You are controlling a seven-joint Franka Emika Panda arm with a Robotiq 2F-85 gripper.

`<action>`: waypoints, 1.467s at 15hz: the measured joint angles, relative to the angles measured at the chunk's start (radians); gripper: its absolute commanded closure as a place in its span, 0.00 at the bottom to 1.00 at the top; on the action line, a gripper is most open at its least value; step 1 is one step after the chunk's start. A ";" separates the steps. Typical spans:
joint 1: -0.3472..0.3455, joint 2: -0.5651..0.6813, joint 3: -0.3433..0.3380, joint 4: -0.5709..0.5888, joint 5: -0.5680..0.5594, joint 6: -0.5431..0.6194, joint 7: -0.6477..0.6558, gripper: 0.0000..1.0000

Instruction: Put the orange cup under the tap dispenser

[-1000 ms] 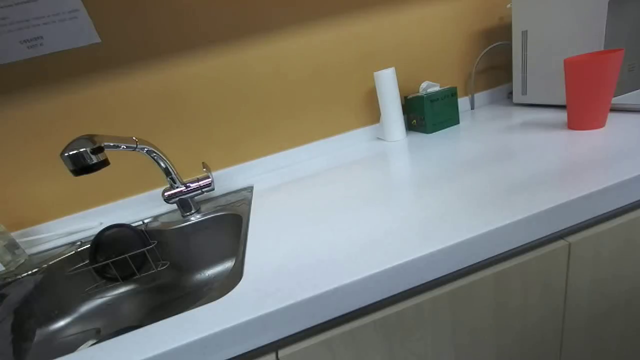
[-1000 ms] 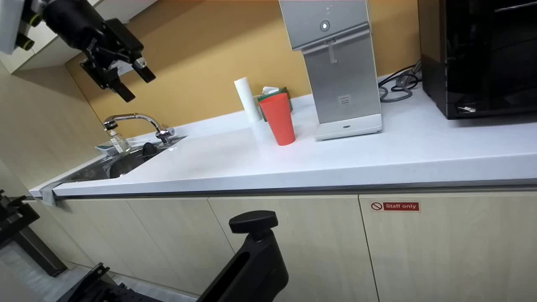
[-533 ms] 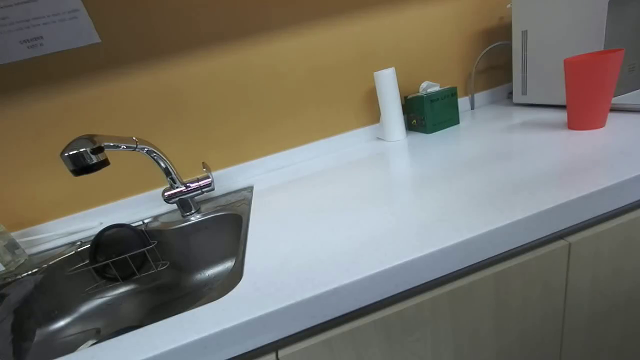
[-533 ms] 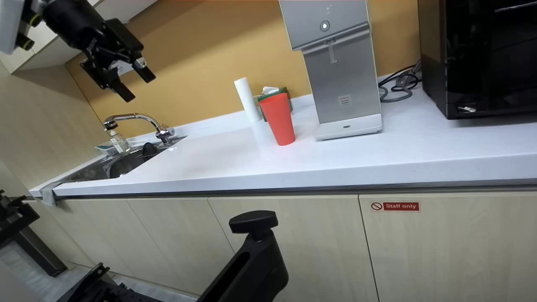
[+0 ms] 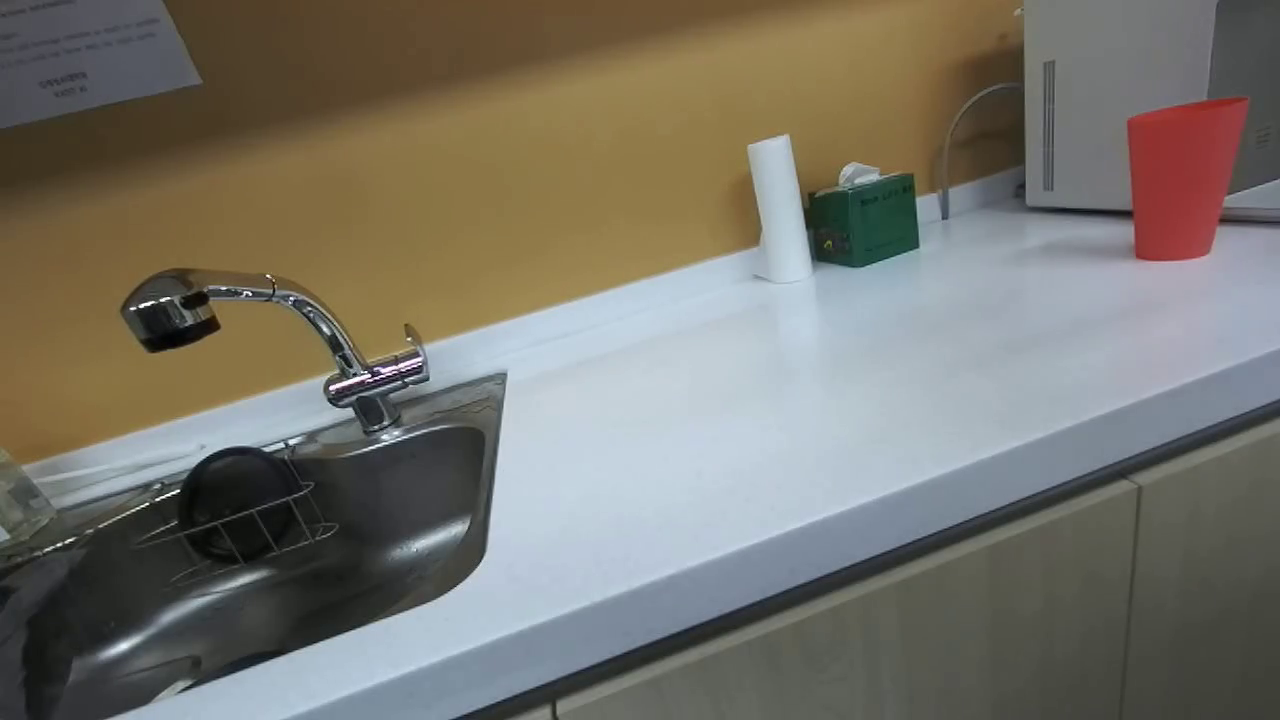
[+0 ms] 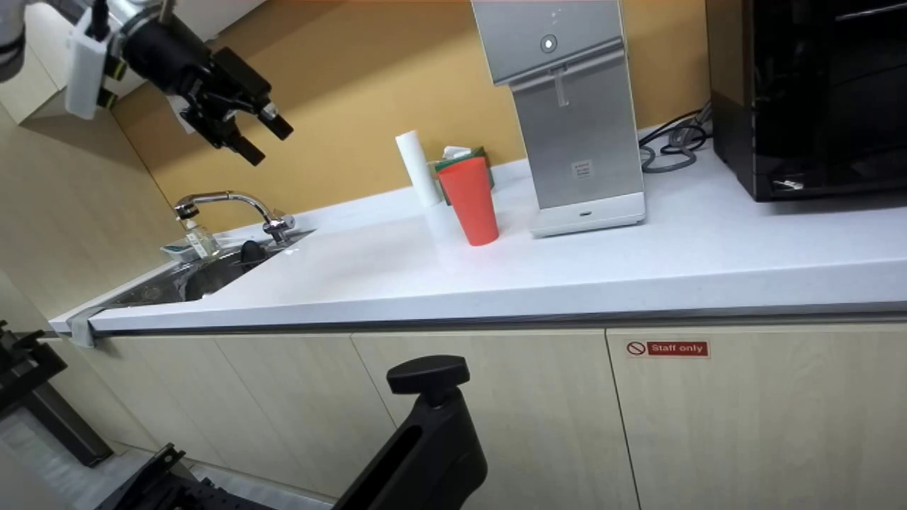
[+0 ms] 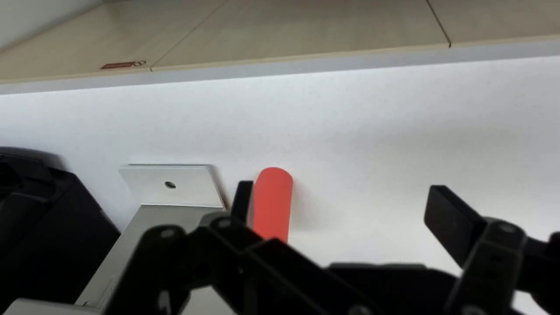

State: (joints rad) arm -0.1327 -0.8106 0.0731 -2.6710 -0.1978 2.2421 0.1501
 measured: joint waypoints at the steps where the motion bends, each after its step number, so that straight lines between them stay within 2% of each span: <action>1: -0.017 0.032 0.023 -0.005 -0.005 0.055 0.040 0.00; 6: -0.113 0.195 0.112 -0.008 -0.024 0.230 0.205 0.00; 12: -0.159 0.381 0.130 0.011 -0.041 0.351 0.288 0.00; 19: -0.157 0.412 0.123 0.029 -0.041 0.362 0.291 0.00; 22: -0.165 0.425 0.112 0.027 -0.041 0.423 0.302 0.00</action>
State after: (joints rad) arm -0.2976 -0.3854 0.1849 -2.6440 -0.2390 2.6654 0.4525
